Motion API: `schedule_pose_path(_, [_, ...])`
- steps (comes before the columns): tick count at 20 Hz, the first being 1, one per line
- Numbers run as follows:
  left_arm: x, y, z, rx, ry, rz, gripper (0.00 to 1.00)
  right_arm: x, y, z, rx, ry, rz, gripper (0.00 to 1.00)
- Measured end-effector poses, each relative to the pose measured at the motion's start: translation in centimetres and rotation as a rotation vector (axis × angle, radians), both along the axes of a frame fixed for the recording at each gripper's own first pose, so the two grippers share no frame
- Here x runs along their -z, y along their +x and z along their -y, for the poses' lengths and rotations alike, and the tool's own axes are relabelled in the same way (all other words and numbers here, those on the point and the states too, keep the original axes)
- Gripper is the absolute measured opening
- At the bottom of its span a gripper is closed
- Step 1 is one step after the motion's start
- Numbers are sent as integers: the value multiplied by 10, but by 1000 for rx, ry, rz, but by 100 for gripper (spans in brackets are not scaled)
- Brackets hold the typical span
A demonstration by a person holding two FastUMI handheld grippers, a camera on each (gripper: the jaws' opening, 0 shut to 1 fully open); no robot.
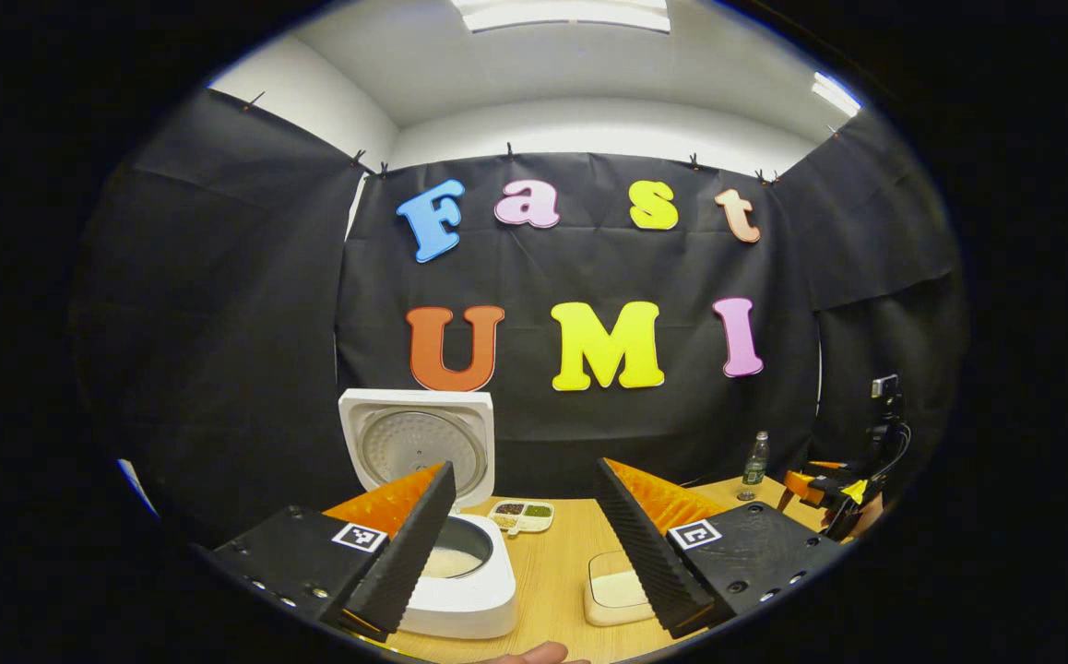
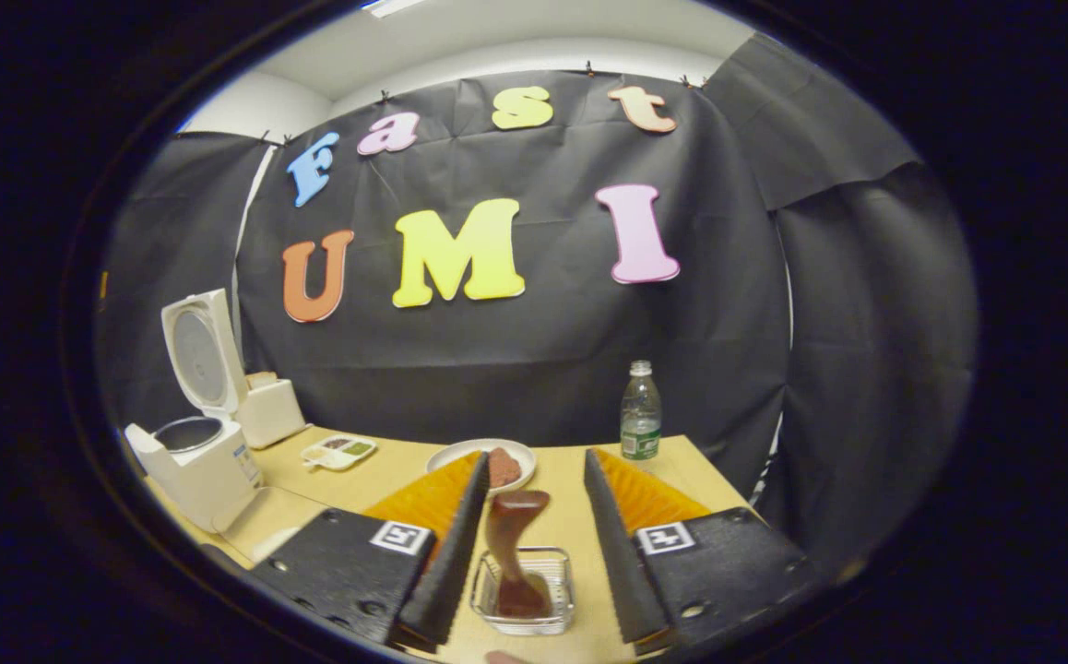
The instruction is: Close the left gripper, press the button to open the rice cooker; take a wooden spoon from the chopstick holder with the right hand, scoop a spoonful of rice and pour it into the rice cooker, then put the wooden spoon back into the chopstick holder.
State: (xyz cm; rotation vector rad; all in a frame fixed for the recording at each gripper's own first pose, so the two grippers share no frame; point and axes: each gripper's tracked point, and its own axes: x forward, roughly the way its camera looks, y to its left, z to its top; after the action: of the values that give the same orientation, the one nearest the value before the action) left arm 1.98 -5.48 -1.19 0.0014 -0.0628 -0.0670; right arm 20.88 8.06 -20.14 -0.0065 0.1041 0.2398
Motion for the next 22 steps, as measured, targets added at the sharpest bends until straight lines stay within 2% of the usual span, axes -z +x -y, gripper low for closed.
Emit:
schedule_pose_path(1, [2, 4, -4, -2, 1, -5, 95, -11, -5, 6, 20, -18, 37, 88])
schedule_pose_path(4, [11, 29, -12, -11, 2, -31, 95, -38, -15, 10, 66, -55, 91, 100])
schedule_pose_path(9, [33, 77, -27, -33, -29, -84, 95, -64, -58, 2, 117, -29, 87, 100])
schedule_pose_path(13, [39, 110, -41, -59, -3, -83, 95, -78, -106, -26, 42, 11, 110, 100])
schedule_pose_path(19, [-13, 148, -71, -88, 40, -22, 95, -86, -153, -49, -30, 3, 145, 100])
schedule_pose_path(22, [-38, 173, -87, -95, -2, -10, 95, -86, -167, -52, -60, 0, 148, 100])
